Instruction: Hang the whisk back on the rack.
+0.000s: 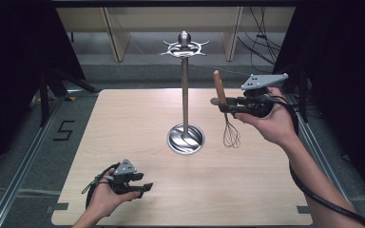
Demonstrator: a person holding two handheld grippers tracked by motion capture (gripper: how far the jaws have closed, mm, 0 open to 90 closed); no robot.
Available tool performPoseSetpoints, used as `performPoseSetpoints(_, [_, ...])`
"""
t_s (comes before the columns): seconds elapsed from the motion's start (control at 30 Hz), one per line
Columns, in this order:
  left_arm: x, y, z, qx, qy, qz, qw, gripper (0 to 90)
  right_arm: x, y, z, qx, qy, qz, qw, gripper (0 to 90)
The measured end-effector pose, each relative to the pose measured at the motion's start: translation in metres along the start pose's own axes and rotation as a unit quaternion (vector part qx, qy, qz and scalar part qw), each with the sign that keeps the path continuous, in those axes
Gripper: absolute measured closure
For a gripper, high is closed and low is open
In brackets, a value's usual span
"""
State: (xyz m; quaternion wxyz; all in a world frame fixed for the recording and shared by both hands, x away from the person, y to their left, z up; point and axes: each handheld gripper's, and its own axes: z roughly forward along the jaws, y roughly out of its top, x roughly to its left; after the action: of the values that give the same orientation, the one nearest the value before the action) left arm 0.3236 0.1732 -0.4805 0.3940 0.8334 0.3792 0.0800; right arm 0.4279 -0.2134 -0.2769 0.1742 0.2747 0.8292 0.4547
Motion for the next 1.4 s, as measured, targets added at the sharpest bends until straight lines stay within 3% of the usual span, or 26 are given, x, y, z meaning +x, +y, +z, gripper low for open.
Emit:
performPoseSetpoints(0.13, [0.001, 0.000, -0.001, 0.003, 0.001, 0.004, 1.0000, 44.4, 0.001, 0.001, 0.000, -0.005, -0.006, 0.006, 1.0000, 70.1])
performPoseSetpoints(0.2, [0.001, 0.000, -0.001, 0.004, 0.001, 0.004, 1.0000, 44.4, -0.001, 0.003, -0.001, 0.001, -0.003, -0.007, 1.0000, 70.1])
performPoseSetpoints(0.3, [0.001, 0.000, -0.001, 0.005, 0.001, 0.004, 1.0000, 44.4, 0.000, 0.003, 0.000, -0.005, -0.006, 0.002, 1.0000, 70.1])
performPoseSetpoints(0.37, [0.001, 0.000, -0.001, 0.005, 0.001, 0.004, 1.0000, 44.4, -0.002, 0.005, -0.001, 0.000, 0.002, -0.011, 0.9999, 70.1])
performPoseSetpoints(0.4, [0.001, 0.000, -0.001, 0.005, 0.000, 0.004, 1.0000, 44.4, -0.002, 0.005, -0.001, 0.000, 0.002, -0.011, 0.9999, 70.1])
performPoseSetpoints(0.43, [0.000, 0.000, 0.000, 0.003, 0.000, 0.002, 1.0000, 44.4, 0.000, 0.006, 0.000, 0.000, 0.000, 0.005, 1.0000, 70.1])
performPoseSetpoints(0.5, [0.000, 0.000, 0.000, 0.002, 0.000, 0.001, 1.0000, 44.4, -0.002, 0.007, 0.000, -0.002, -0.003, -0.007, 1.0000, 70.1])
performPoseSetpoints(0.57, [0.001, 0.000, 0.000, 0.004, 0.001, 0.003, 1.0000, 44.4, -0.001, 0.008, -0.001, 0.006, 0.002, 0.002, 1.0000, 70.1])
performPoseSetpoints(0.73, [0.001, 0.000, 0.000, 0.006, 0.004, 0.005, 1.0000, 44.4, -0.004, 0.011, -0.002, 0.005, -0.002, -0.010, 0.9999, 70.1])
performPoseSetpoints(0.83, [0.001, 0.000, 0.000, 0.006, 0.004, 0.005, 1.0000, 44.4, -0.003, 0.012, -0.002, 0.007, 0.003, 0.003, 1.0000, 70.1])
performPoseSetpoints(1.0, [0.000, 0.000, 0.000, 0.005, 0.001, 0.005, 1.0000, 44.4, -0.006, 0.014, -0.003, 0.006, -0.003, -0.007, 1.0000, 70.1])
performPoseSetpoints(1.4, [0.001, 0.000, 0.000, 0.005, 0.004, 0.006, 1.0000, 44.4, -0.006, 0.020, -0.003, 0.002, -0.004, -0.003, 1.0000, 70.1])
